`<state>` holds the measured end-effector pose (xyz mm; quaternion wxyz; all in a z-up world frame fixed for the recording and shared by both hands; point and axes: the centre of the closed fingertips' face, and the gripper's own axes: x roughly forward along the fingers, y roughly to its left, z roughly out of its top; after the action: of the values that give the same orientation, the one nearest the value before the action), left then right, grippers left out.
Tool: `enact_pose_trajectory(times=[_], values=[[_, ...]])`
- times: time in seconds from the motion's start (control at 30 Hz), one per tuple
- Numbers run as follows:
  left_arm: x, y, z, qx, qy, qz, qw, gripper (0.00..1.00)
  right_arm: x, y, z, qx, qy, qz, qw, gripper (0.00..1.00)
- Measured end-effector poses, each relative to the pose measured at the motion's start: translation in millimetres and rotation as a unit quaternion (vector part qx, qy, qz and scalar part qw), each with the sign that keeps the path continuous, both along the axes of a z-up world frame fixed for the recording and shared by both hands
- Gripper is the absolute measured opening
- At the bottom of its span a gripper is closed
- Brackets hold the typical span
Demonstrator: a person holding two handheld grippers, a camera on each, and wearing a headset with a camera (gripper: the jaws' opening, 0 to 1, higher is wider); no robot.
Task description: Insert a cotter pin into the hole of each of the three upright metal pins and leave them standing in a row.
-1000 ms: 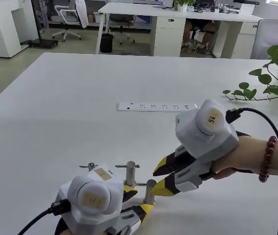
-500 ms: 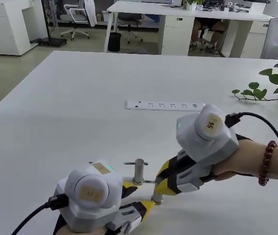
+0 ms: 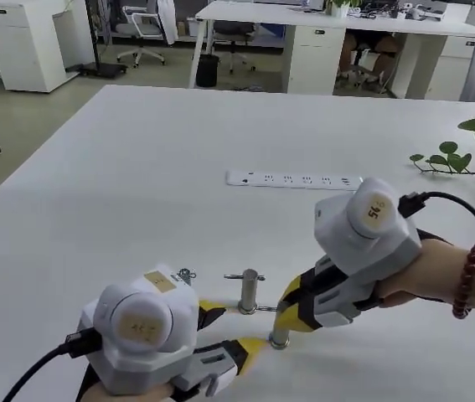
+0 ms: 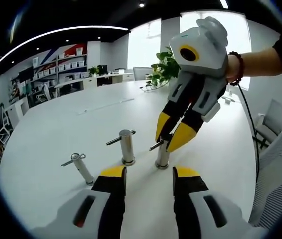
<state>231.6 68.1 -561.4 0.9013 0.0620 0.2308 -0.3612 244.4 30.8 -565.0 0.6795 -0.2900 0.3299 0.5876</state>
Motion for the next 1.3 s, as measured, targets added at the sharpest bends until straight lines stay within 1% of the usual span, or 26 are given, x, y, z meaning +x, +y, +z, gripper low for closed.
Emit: enact_pose_trajectory(times=[0.13,0.27,0.37,0.47,0.57,0.67,0.77,0.83,0.93,1.13,1.3], values=[[-0.2,1.2,4.1,-0.005,-0.002,0.001,1.0,0.38,0.2,-0.2,0.0,-0.001,0.004,-0.002,1.0,0.08],[-1.9,4.6,8.1,-0.003,-0.008,0.002,1.0,0.4,-0.3,-0.3,0.1,-0.003,0.003,0.005,1.0,0.08],[-4.0,8.9,10.0,-0.002,-0.009,0.005,0.9999,0.42,1.5,-2.3,0.1,-0.005,0.003,0.009,0.9999,0.08],[-5.9,14.6,12.0,0.002,-0.012,0.01,0.9999,0.44,5.9,-7.3,0.7,-0.011,0.001,0.009,0.9999,0.08],[-6.9,20.8,17.5,0.002,-0.02,0.014,0.9997,0.46,10.7,-11.8,2.4,-0.013,-0.002,0.007,0.9999,0.08],[-6.5,25.2,22.4,-0.005,-0.024,0.02,0.9995,0.49,16.2,-15.5,3.9,-0.013,-0.004,0.001,0.9999,0.08],[-6.4,31.4,26.6,-0.012,-0.023,0.029,0.9992,0.52,20.8,-18.5,4.2,-0.015,-0.007,-0.001,0.9999,0.08],[-8.5,35.4,28.4,-0.015,-0.023,0.034,0.9991,0.54,24.3,-20.8,4.1,-0.018,-0.009,-0.003,0.9998,0.08],[-11.8,40.3,29.2,-0.009,-0.024,0.035,0.9991,0.55,29.3,-24.0,5.2,-0.021,-0.012,-0.002,0.9997,0.08],[-13.1,46.0,29.6,0.003,-0.026,0.034,0.9991,0.59,40.5,-28.7,6.5,-0.027,-0.018,-0.004,0.9995,0.08],[-13.7,48.3,30.0,0.011,-0.032,0.03,0.999,0.6,45.5,-30.4,4.8,-0.03,-0.014,-0.006,0.9994,0.08]])
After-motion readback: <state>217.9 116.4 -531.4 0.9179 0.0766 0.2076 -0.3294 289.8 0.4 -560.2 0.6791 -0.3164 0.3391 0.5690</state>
